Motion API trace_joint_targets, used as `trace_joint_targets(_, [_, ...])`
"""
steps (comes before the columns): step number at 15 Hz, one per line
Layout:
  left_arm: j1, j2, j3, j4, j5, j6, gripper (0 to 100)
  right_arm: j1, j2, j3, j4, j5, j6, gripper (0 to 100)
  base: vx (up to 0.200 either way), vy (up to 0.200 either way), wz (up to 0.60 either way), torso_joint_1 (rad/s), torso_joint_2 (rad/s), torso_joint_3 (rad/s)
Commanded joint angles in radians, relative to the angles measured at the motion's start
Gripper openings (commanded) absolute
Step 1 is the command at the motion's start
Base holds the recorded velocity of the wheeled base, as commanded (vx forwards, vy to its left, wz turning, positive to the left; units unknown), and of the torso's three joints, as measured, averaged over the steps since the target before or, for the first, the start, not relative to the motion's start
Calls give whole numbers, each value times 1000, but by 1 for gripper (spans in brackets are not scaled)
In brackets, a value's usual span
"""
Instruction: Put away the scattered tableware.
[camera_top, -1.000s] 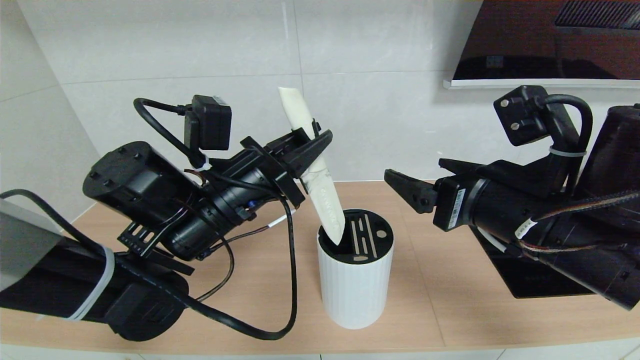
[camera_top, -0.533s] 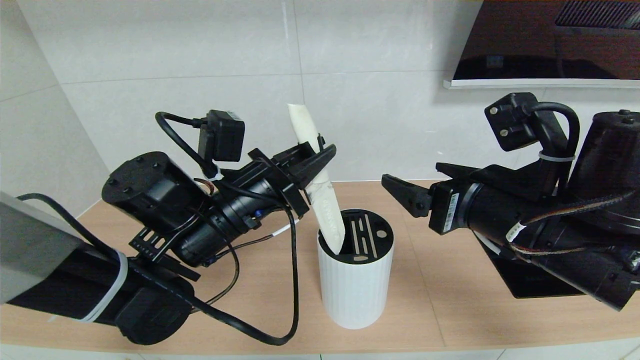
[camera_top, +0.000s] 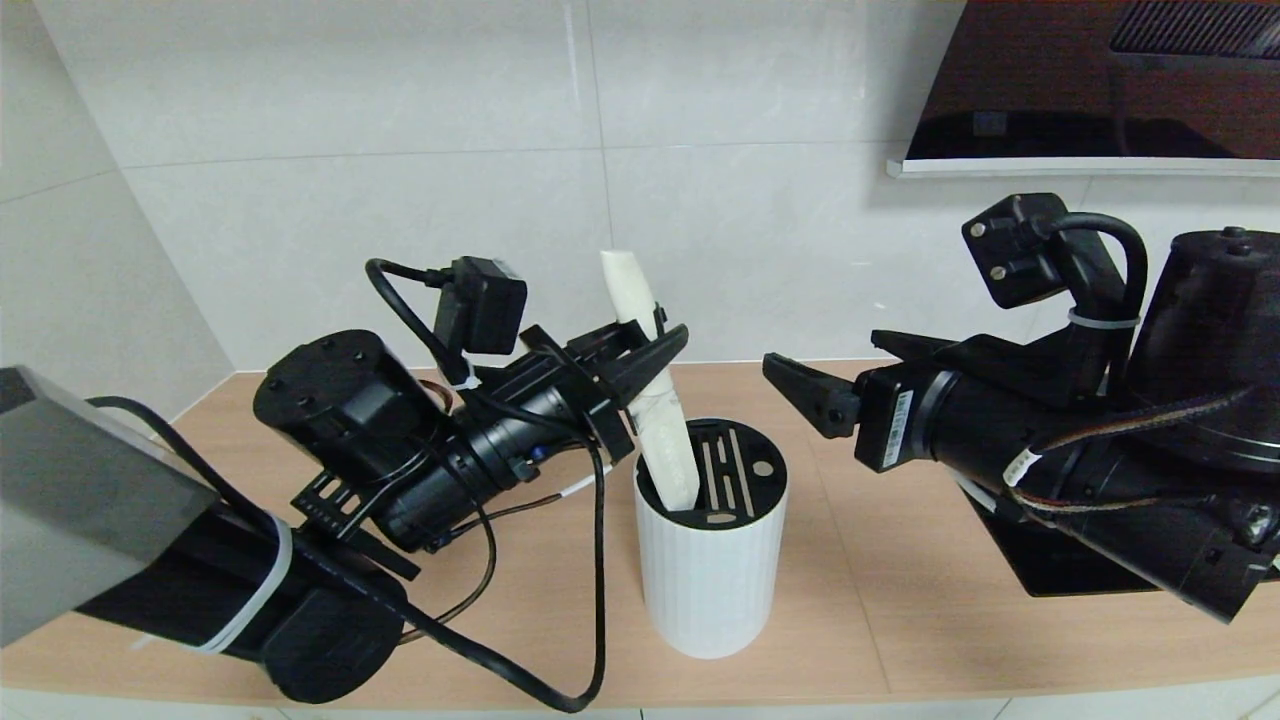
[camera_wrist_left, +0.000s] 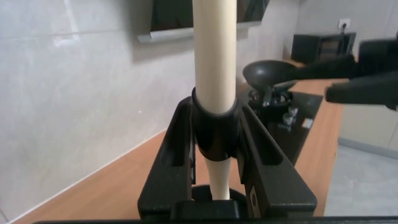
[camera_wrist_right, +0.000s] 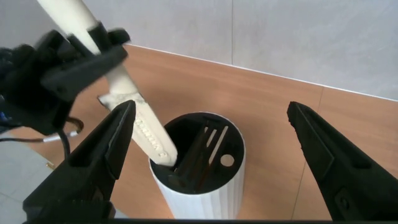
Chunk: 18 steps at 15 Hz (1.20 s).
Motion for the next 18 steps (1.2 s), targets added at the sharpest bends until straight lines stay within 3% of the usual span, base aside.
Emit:
trace_joint_targets(1, [-7, 21, 8, -1, 0, 2, 0, 0, 4, 0, -1, 0, 0, 100, 0, 0, 0, 0, 0, 0])
trace_joint_targets(5, [-32, 64, 43, -1, 1, 57, 0, 0, 10, 0, -1, 0, 0, 100, 0, 0, 0, 0, 0, 0])
trace_joint_targets(18, [-45, 123, 43, -1, 1, 48, 0, 0, 24, 0, -1, -9, 0, 100, 0, 0, 0, 0, 0, 0])
